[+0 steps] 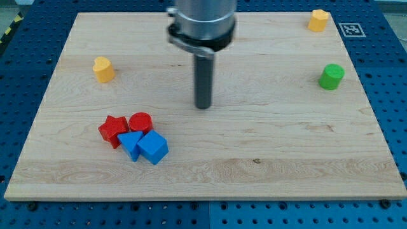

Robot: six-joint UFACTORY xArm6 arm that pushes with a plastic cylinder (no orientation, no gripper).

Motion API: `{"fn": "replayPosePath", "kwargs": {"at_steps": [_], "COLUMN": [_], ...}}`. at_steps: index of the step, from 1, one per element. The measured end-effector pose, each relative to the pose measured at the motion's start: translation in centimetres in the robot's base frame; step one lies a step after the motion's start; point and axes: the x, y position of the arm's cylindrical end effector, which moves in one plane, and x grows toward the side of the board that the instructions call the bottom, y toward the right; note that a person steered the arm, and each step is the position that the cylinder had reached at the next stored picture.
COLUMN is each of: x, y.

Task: Place the arm at the top left of the red star

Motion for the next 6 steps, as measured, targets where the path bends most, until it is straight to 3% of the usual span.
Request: {"fn": "replayPosePath", "kwargs": {"at_steps": [2,4,5,6], "x": [0.0,0.0,0.7,4.2], "y": [-9.0,-11.6,-16.6,-17.5]}}
